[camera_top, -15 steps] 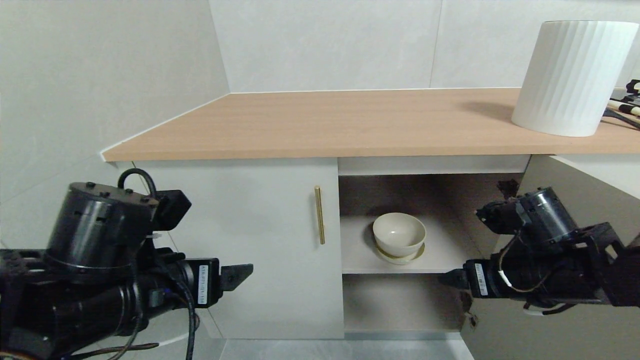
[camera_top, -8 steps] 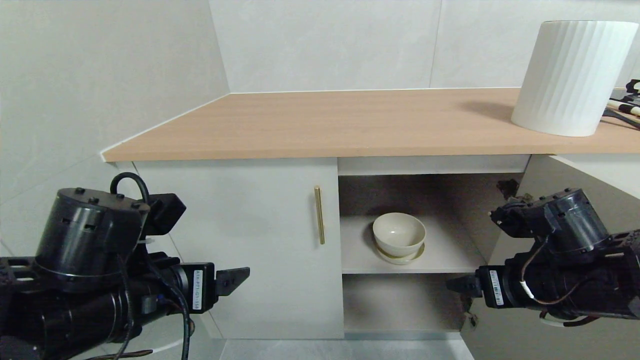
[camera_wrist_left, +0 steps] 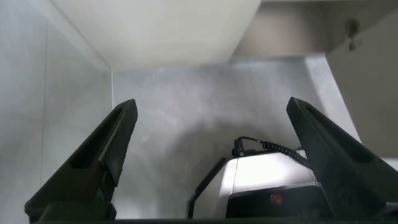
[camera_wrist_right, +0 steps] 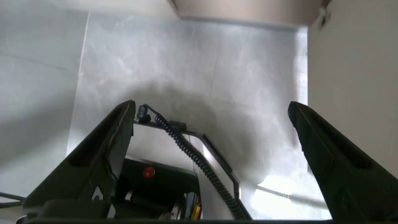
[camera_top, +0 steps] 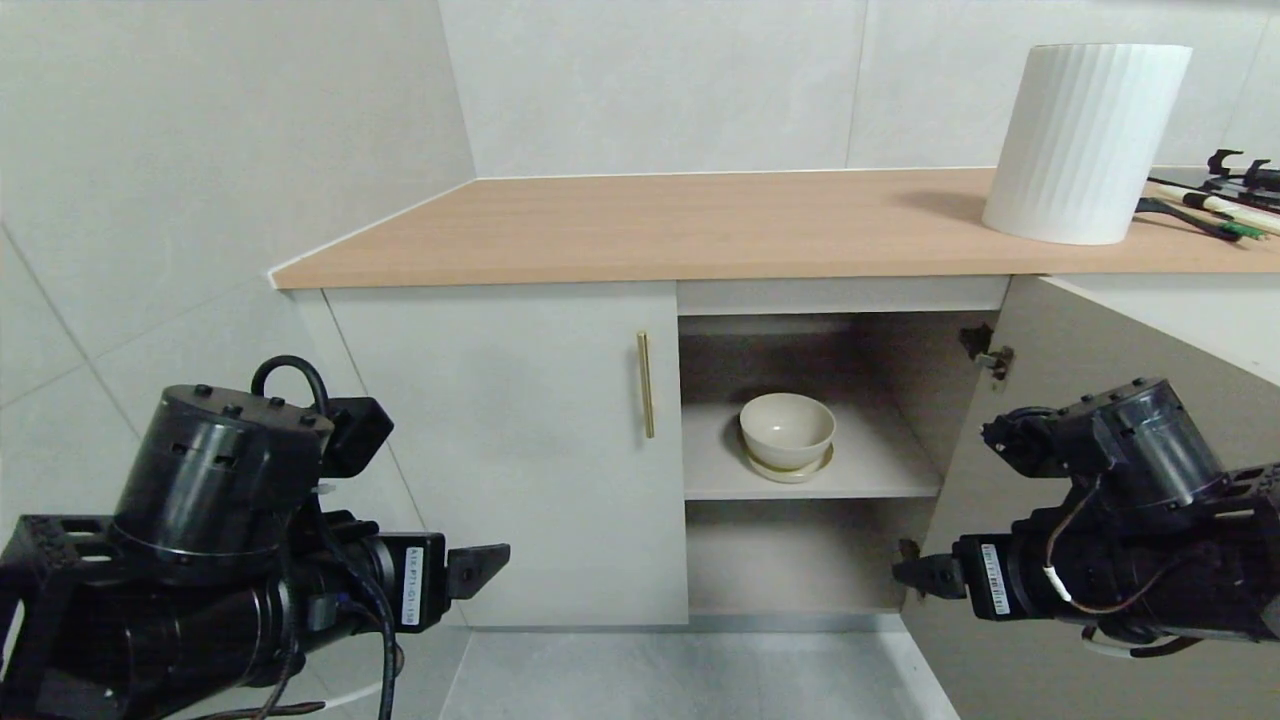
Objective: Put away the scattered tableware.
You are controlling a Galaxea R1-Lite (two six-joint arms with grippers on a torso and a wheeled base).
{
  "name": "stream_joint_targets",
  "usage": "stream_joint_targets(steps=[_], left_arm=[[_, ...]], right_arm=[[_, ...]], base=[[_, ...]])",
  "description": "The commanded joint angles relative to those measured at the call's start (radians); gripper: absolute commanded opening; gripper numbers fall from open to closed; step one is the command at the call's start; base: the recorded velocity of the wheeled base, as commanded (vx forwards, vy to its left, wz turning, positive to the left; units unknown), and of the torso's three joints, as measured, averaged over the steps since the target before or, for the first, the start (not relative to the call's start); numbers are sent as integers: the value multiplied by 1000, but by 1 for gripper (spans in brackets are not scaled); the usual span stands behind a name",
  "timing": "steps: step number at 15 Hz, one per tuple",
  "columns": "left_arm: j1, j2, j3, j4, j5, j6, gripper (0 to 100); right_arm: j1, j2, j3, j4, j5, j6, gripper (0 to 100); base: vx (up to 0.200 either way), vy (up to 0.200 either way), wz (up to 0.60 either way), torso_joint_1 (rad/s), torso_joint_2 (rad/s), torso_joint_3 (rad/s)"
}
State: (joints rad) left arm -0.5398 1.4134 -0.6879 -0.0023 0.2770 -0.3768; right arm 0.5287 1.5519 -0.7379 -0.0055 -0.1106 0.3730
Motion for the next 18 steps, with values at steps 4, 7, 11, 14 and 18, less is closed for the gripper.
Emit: stream_joint_targets(steps=[4,7,11,14,18], left_arm=[[0,7,1,-1,1,-1,100],[-2,7,1,-1,1,-1,100],[-2,4,2,-1,-1,1,100],[-2,9,2,1,1,1,100],[-2,9,2,-1,1,3,100]], right_arm=[[0,7,2,-1,0,0,100],[0,5,2,-1,-1,0,100],[0,2,2,-1,-1,0,100],[2,0,2,6,-1,0,100],[4,-18,0,22,-1,-2,100]], base=[[-200,0,0,2,2,5],[-133,0,0,0,0,0],[0,0,0,0,0,0],[0,0,0,0,0,0],[0,0,0,0,0,0]])
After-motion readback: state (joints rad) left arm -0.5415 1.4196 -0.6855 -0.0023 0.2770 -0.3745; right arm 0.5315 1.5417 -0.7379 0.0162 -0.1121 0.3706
